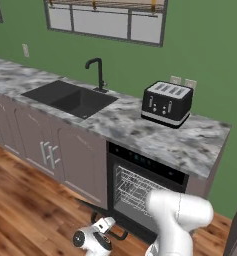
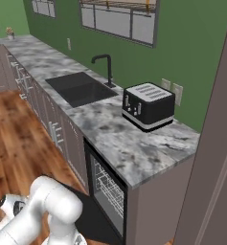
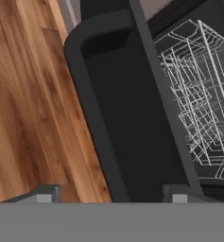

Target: Open the dishwasher door and pull out the top rack.

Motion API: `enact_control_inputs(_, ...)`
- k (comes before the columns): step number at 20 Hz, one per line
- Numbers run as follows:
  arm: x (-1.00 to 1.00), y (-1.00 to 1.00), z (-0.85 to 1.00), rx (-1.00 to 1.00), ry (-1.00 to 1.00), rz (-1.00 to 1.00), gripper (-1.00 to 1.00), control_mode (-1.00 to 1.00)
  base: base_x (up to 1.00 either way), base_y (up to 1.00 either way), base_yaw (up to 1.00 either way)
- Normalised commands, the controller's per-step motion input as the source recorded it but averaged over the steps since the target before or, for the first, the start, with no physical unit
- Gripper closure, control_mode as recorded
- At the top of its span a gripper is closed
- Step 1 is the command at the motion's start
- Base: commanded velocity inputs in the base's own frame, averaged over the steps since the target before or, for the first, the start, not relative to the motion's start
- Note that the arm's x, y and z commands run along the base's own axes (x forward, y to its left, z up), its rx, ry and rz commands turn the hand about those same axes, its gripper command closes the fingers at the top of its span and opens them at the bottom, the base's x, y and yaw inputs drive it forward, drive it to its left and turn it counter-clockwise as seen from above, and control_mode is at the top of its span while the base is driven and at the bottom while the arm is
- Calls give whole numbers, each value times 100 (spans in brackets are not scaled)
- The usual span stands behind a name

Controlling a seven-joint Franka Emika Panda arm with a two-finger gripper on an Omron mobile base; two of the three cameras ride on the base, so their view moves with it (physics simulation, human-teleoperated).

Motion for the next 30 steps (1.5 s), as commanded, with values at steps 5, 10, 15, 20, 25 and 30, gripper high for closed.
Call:
enact_control_inputs(5, -76, 13, 84, -15, -46, -10, -100, -100, 0, 0, 0)
enact_control_inputs(10, -47, 0, 100, -3, -25, -11, -100, -100, 0, 0, 0)
enact_control_inputs(15, -19, 0, 100, 4, -6, -11, -100, -100, 0, 0, 0)
enact_control_inputs(20, 4, 0, 100, 6, -1, -12, -100, -100, 0, 0, 0)
enact_control_inputs(25, 46, -3, 72, 5, 0, -15, -100, -100, 0, 0, 0)
enact_control_inputs(30, 63, -11, 36, 0, 3, -23, -100, -100, 0, 0, 0)
